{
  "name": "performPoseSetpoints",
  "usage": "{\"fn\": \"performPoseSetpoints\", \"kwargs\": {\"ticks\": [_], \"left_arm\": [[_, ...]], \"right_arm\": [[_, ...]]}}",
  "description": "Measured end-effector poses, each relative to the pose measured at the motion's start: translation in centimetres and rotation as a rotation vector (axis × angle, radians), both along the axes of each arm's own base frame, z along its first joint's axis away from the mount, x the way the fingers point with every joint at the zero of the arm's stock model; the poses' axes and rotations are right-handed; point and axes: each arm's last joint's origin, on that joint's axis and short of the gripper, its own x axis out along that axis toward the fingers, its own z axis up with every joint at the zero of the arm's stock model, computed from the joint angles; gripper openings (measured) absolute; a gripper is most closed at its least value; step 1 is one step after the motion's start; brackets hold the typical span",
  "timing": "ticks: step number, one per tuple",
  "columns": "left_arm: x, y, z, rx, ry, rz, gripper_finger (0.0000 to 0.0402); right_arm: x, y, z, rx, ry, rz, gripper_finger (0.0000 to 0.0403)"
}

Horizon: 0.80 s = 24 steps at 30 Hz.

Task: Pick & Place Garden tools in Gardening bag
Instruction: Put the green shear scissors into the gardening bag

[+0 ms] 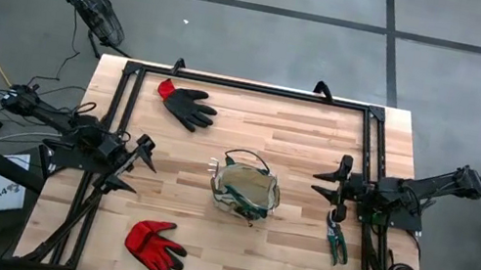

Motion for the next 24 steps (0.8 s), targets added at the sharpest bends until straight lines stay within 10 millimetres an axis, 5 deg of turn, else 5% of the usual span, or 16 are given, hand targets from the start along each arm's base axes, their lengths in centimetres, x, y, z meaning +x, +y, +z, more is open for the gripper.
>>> {"fn": "performPoseSetpoints", "kwargs": {"ticks": [7, 24], "left_arm": [[0.1, 0.0, -0.6, 0.018, 0.057, 0.001, 0.0319], [0.4, -0.1, -2.3, 0.075, 0.234, 0.001, 0.0319]], "right_arm": [[0.0, 0.1, 0.0, 0.034, -0.002, 0.017, 0.0137], [-0.1, 0.9, 0.3, 0.69, 0.033, 0.297, 0.0137]]}}
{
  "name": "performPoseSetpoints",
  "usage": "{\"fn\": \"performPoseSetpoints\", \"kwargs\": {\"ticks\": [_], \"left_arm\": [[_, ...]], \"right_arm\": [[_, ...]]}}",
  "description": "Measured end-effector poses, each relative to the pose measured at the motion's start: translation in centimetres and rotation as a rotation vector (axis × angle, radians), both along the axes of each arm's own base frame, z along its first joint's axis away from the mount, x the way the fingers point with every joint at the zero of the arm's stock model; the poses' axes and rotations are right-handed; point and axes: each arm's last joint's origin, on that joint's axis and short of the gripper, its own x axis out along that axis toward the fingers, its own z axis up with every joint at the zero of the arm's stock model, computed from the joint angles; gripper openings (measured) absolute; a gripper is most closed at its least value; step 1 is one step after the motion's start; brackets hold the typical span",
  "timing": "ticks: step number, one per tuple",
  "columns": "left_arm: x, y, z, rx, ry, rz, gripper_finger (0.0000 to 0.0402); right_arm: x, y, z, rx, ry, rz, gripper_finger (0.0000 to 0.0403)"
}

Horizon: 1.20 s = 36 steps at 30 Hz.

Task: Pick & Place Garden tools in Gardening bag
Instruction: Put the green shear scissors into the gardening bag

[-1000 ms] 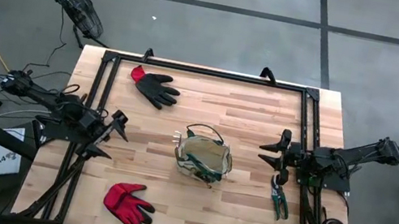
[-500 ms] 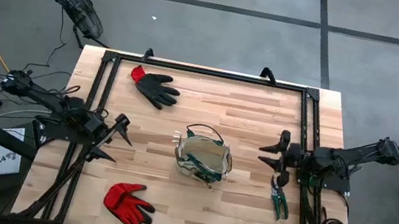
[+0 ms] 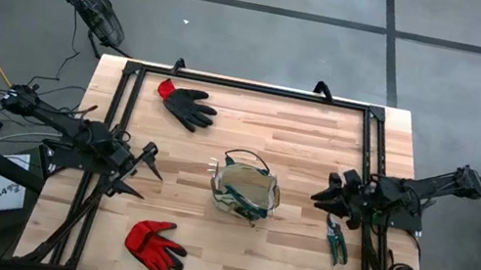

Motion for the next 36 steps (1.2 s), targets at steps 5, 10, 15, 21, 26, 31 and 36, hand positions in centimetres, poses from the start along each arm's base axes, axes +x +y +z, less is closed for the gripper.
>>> {"fn": "performPoseSetpoints", "kwargs": {"ticks": [5, 10, 15, 21, 26, 31, 36], "left_arm": [[0.0, 0.0, -0.5, 0.016, 0.049, 0.0, 0.0319], [0.0, 0.0, -0.8, 0.026, 0.081, 0.0, 0.0319], [0.0, 0.0, -0.9, 0.029, 0.088, 0.0, 0.0319], [0.0, 0.0, -0.9, 0.029, 0.088, 0.0, 0.0319], [0.0, 0.0, -0.9, 0.028, 0.088, 0.0, 0.0319], [0.0, 0.0, -0.9, 0.028, 0.088, -0.001, 0.0319], [0.0, 0.0, -0.9, 0.028, 0.088, -0.001, 0.0319]], "right_arm": [[0.0, 0.0, 0.5, 0.119, -0.008, 0.011, 0.0137], [-0.2, 0.0, 1.9, 0.137, -0.023, 0.028, 0.0137], [-0.5, -0.2, 4.3, 0.127, 0.008, 0.001, 0.0121], [-0.3, -0.1, 6.7, 0.137, 0.21, -0.023, 0.0098], [0.6, 0.3, 8.0, 0.217, 0.39, -0.03, 0.0085], [2.2, 1.0, 8.1, 0.299, 0.515, -0.021, 0.007], [3.5, 1.6, 7.1, 0.366, 0.657, -0.023, 0.0043]]}}
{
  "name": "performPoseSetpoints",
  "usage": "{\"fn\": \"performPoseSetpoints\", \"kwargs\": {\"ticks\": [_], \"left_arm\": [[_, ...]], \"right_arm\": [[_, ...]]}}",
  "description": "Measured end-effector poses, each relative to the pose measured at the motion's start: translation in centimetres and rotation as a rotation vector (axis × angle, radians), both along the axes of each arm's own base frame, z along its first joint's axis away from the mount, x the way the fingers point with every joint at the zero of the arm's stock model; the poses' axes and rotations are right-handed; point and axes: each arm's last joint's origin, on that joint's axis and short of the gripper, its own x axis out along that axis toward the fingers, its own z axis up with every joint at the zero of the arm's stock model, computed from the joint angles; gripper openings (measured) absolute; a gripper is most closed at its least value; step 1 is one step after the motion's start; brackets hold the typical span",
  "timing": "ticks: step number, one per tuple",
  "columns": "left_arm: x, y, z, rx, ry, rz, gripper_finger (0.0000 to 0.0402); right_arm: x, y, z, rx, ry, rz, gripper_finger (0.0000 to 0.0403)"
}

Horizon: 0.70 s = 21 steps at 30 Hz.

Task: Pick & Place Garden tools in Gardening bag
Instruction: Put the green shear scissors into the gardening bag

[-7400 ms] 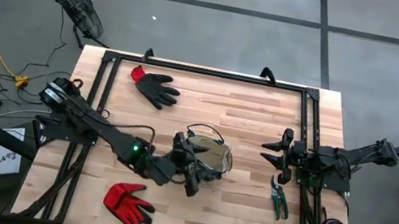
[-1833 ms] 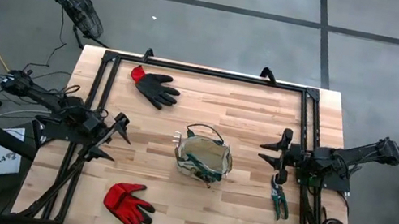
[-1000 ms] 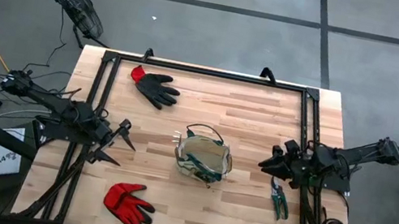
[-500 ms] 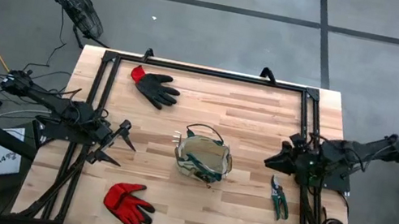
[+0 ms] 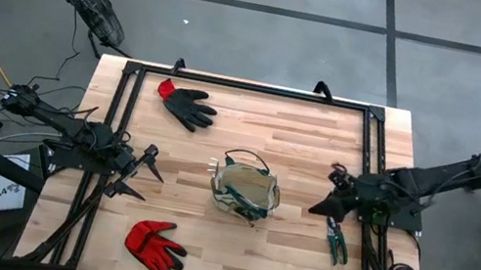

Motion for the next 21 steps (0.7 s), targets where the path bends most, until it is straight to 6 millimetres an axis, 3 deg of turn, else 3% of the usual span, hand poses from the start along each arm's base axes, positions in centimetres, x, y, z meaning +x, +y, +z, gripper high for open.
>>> {"fn": "performPoseSetpoints", "kwargs": {"ticks": [5, 12, 21], "left_arm": [[0.0, 0.0, 0.0, 0.0, 0.0, 0.0, 0.0319], [0.0, 0.0, 0.0, 0.0, 0.0, 0.0, 0.0319], [0.0, 0.0, -0.4, 0.012, 0.038, -0.001, 0.0319]], "right_arm": [[0.8, 1.0, -1.2, 0.046, 0.123, -0.002, 0.0008], [1.3, 2.8, -2.4, 0.129, 0.268, -0.02, 0.0004], [3.0, 5.0, -0.1, 0.089, 0.344, -0.066, 0.0004]]}}
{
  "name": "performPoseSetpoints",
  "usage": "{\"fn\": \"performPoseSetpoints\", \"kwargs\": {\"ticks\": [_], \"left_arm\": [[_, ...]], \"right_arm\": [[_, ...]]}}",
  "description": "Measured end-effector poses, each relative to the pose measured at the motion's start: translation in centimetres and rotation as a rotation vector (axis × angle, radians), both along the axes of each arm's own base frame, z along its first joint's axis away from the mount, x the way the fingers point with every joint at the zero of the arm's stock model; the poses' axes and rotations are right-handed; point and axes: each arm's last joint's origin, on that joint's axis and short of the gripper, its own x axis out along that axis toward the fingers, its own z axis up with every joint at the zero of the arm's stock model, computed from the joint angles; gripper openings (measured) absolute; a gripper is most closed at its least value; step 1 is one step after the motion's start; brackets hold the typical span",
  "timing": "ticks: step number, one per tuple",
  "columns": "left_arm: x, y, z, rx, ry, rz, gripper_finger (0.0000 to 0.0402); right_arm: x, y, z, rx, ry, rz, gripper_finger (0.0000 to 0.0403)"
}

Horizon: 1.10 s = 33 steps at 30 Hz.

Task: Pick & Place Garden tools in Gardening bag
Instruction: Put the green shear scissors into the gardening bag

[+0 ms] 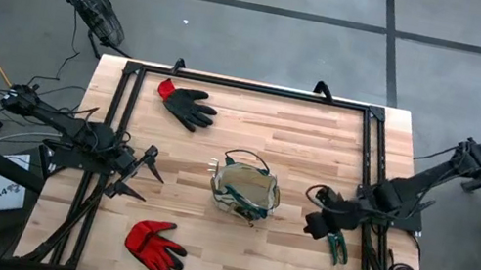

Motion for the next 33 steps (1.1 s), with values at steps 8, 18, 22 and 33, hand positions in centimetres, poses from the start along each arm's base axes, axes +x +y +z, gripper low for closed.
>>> {"fn": "performPoseSetpoints", "kwargs": {"ticks": [8, 18, 22, 33], "left_arm": [[0.0, 0.0, -0.3, 0.01, 0.031, 0.001, 0.0319], [0.5, 1.7, -0.3, 0.008, 0.034, 0.164, 0.0319], [0.7, 2.9, -0.3, 0.006, 0.035, 0.281, 0.0319], [0.7, 4.7, -0.3, 0.003, 0.035, 0.445, 0.0319]], "right_arm": [[0.6, 1.8, 1.0, -0.045, 0.284, -0.081, 0.0004], [0.2, 3.6, -0.3, 0.013, 0.511, -0.15, 0.0004], [0.0, 3.7, -0.3, 0.02, 0.529, -0.189, 0.0004], [-1.0, 3.4, -0.6, -0.021, 0.605, -0.292, 0.0004]]}}
